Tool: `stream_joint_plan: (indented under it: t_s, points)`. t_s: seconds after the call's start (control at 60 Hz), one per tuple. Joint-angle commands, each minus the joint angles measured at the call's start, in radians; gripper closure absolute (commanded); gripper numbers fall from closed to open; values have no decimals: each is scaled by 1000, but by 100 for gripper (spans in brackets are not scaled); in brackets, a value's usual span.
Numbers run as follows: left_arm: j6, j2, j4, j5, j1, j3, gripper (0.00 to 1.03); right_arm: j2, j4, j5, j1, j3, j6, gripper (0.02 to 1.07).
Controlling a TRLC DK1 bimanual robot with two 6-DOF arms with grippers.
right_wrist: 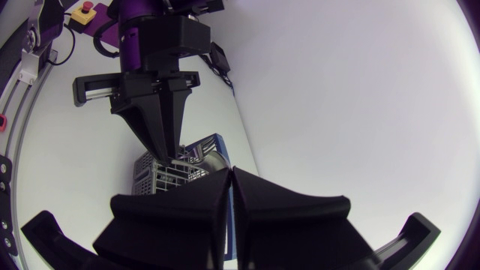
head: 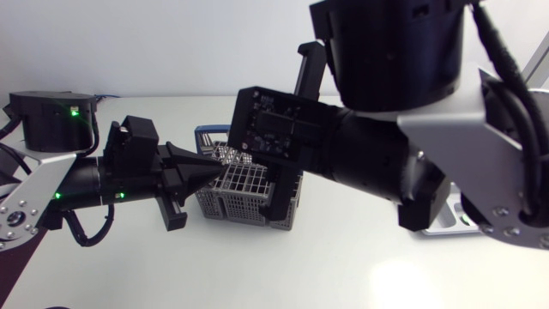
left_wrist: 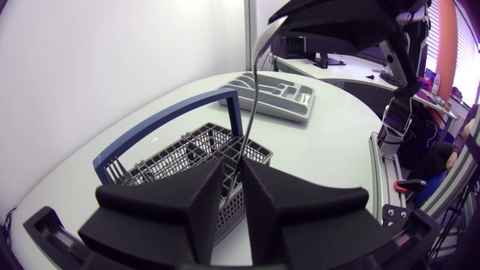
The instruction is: Unload the cutlery basket into the drawer organizer.
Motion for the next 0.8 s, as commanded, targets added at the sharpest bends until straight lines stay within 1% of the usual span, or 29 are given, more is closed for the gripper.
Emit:
stream_joint_plan:
  t_s: [0.0, 0.25, 0.283, 0.417, 0.5, 0.55, 0.567, 0.583, 0.6, 0.617, 0.633, 0.667, 0.7, 0.783]
  points:
    - [-23, -14, -3, 7, -2, 28, 92, -14, 4, -8, -6, 21, 21, 101]
    - [-24, -5, -23, 10, -8, 47, 97, -3, 25, -12, -8, 18, 23, 101]
    - [-24, 0, -32, 10, -8, 54, 101, 0, 33, -12, -9, 18, 25, 100]
    - [-21, 11, -55, 1, -14, 73, 101, 9, 62, -12, -16, 11, 25, 99]
    - [-24, 14, -53, -7, -11, 76, 101, 11, 97, 0, -19, 6, 32, 95]
    - [-27, 14, -44, -13, -2, 79, 101, 9, 114, 6, -31, 8, 49, 84]
    - [-31, 14, -41, -15, 1, 80, 101, 8, 116, 6, -35, 11, 58, 77]
    - [-49, 11, -18, -30, 9, 80, 101, 3, 130, 8, -48, 12, 78, 62]
    - [-60, 11, -6, -35, 12, 80, 101, 0, 134, 8, -55, 12, 89, 55]
    - [-64, 11, -1, -35, 14, 79, 101, -1, 136, 8, -58, 14, 94, 51]
    - [-77, 11, 9, -36, 23, 79, 101, -3, 137, 9, -68, 17, 109, 45]
    - [-83, 11, 17, -38, 32, 77, 101, -3, 137, 9, -80, 21, 138, 39]
    - [-100, 11, 32, -48, 37, 76, 101, 0, 134, 9, -100, 29, 184, 35]
    - [-139, 11, 95, -82, 40, 63, 101, 12, 111, -9, -134, 46, 279, 34]
